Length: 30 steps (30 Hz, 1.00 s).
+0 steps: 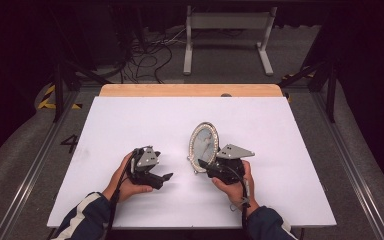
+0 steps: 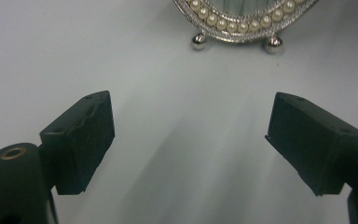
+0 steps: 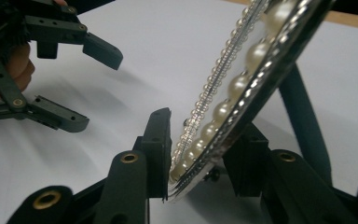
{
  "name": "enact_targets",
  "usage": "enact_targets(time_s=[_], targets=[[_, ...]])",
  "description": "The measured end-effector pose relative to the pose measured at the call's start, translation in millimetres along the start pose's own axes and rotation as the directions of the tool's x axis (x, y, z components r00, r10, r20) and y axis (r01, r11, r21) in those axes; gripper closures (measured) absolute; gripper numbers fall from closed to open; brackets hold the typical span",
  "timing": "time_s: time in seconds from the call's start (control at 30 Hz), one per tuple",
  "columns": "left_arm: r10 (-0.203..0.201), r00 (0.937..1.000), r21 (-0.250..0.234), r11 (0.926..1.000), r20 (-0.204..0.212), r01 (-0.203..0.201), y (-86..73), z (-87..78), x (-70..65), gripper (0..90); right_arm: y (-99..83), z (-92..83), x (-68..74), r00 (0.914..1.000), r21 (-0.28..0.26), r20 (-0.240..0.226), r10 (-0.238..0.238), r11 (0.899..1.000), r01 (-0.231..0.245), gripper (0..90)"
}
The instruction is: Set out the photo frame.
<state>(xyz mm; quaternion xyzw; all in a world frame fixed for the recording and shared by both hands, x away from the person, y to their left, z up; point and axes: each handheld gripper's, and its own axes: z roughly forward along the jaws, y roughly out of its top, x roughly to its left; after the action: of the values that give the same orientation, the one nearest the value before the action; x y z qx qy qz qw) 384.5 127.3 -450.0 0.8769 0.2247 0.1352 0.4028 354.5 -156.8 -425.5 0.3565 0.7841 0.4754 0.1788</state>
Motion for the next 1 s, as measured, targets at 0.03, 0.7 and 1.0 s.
enact_targets(time_s=[0.03,0.7,1.0], targets=[[0.006,1.0,0.003,1.0,0.002,-0.006,2.4,1.7,1.1,15.3,0.9,-1.2,-0.4,1.0,-0.012,0.004,-0.003,1.0,0.003,63.2],[0.02,0.9997,-0.037,0.9991,0.014,-0.02,30.3,34.4,3.0,13.9,-0.4,11.3,-6.5,0.9996,-0.005,-0.016,0.022,1.0,-0.022,74.3],[0.022,0.9989,-0.039,0.999,0.041,-0.021,37.1,44.4,1.6,14.0,1.3,9.5,-13.3,0.9979,0.015,-0.064,0.007,1.0,-0.007,74.6]])
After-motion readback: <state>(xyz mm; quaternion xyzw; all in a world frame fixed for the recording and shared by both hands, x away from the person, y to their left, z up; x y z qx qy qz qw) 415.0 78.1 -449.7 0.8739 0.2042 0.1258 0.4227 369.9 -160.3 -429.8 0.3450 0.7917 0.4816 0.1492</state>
